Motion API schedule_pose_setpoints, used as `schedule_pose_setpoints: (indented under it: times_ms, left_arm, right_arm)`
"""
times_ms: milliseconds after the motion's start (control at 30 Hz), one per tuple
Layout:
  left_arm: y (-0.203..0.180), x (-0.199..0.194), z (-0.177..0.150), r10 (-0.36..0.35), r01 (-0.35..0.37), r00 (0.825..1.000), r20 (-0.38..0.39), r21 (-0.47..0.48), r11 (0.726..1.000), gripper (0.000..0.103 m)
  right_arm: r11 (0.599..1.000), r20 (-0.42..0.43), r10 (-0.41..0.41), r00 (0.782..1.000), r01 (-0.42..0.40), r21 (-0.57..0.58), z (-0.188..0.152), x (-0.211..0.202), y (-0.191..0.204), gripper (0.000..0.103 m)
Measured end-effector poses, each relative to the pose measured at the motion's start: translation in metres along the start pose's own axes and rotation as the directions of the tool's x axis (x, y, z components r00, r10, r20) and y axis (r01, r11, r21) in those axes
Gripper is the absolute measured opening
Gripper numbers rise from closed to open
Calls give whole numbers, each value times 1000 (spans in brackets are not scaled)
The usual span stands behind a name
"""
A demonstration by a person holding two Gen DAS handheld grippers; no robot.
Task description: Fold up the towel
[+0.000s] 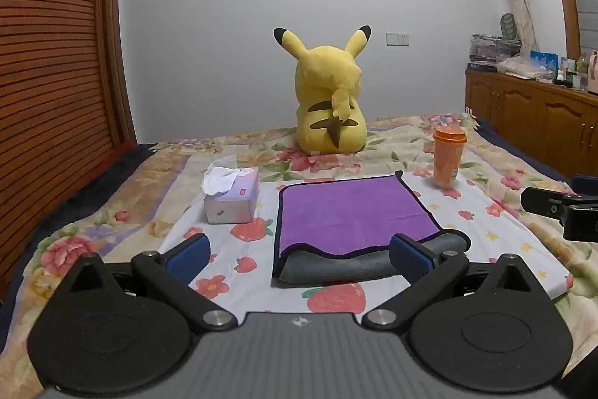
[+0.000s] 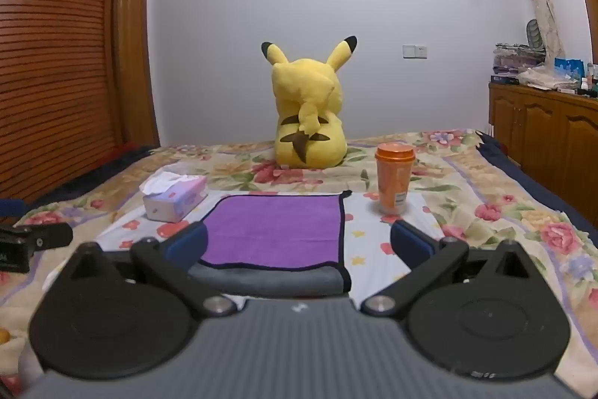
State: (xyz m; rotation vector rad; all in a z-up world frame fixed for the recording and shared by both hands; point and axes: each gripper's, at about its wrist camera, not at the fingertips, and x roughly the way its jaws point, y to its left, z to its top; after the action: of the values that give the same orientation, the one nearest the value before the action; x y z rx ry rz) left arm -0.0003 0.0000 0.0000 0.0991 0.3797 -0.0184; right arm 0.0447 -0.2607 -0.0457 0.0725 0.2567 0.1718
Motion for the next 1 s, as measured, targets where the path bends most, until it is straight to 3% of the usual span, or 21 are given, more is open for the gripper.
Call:
schedule_pose_setpoints:
  times_ms: [1000]
  left_arm:
    - [4, -1, 2, 6, -6, 1000, 4, -2, 1000, 103]
  right_arm:
    - [1000, -1, -6, 1000, 6, 4, 0, -1, -6, 103]
